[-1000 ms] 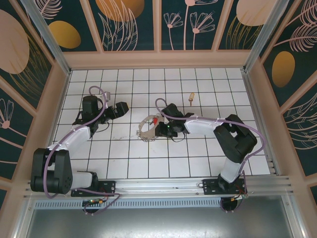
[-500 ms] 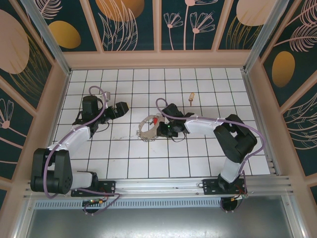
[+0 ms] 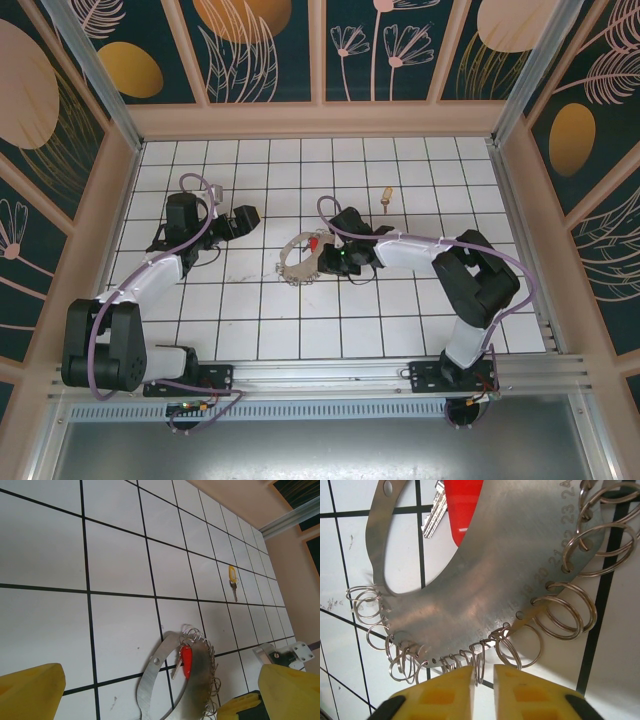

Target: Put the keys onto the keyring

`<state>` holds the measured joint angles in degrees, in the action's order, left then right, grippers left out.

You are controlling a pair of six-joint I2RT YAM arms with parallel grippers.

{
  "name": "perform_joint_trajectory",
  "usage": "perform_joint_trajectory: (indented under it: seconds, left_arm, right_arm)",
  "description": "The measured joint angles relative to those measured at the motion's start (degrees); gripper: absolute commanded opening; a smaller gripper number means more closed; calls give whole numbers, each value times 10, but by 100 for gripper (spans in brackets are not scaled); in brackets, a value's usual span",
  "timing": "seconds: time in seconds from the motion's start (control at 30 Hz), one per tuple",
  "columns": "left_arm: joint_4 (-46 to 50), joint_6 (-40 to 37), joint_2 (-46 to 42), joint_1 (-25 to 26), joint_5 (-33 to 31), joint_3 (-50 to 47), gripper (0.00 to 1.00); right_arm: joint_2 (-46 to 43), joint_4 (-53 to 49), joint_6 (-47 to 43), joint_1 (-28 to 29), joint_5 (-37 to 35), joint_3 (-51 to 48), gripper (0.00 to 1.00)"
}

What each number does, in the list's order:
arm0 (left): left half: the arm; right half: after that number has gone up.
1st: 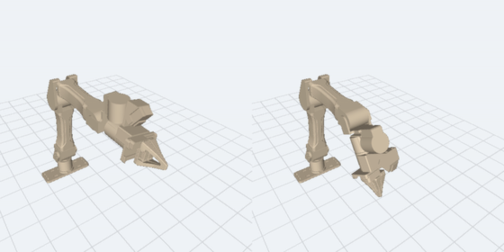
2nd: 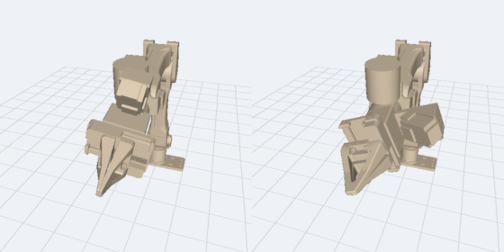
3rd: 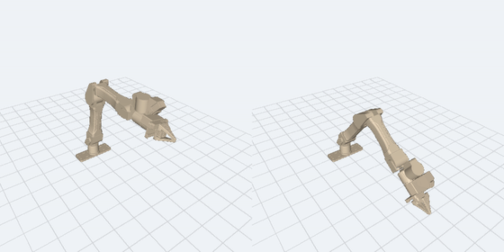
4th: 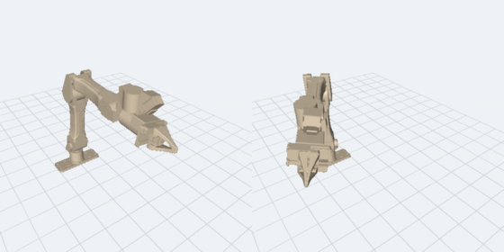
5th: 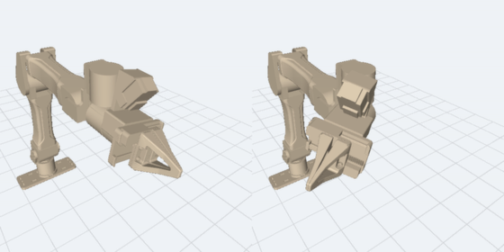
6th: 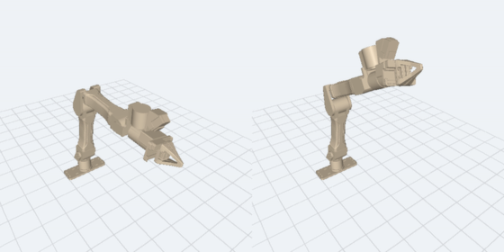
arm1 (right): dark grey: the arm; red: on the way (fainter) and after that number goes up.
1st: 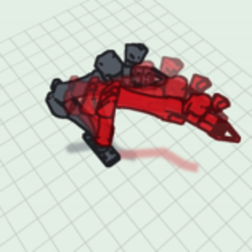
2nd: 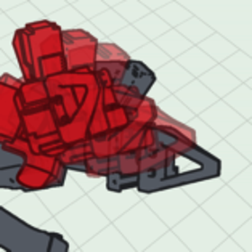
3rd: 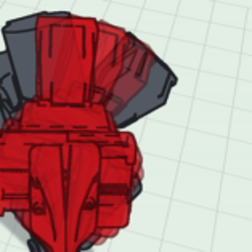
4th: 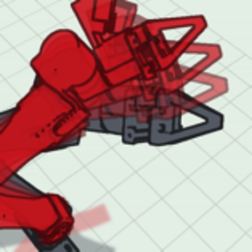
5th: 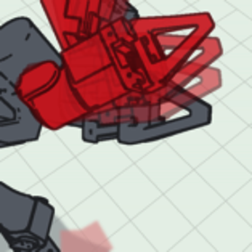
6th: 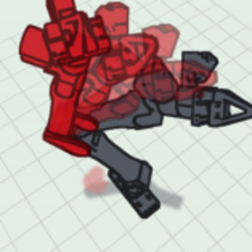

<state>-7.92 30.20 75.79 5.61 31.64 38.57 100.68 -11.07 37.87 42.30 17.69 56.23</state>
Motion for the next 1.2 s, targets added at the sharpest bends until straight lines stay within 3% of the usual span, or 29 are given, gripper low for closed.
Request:
perform_joint_trajectory:
  seconds: [0.47, 0.97, 1.07, 1.2]
  left_arm:
    - [0, 0, 0, 0, 0, 0, 99]
    - [0, 0, 0, 0, 0, 0, 99]
    - [0, 0, -2, 0, 0, 0, 99]
    - [-21, 1, -26, 0, 1, -15, 98]
  right_arm:
    - [24, 2, 0, 0, 15, 11, 14]
    - [37, 13, -15, 0, 19, 20, 14]
    - [37, 16, -21, 0, 19, 20, 0]
    - [36, 21, -21, 0, 19, 20, 0]
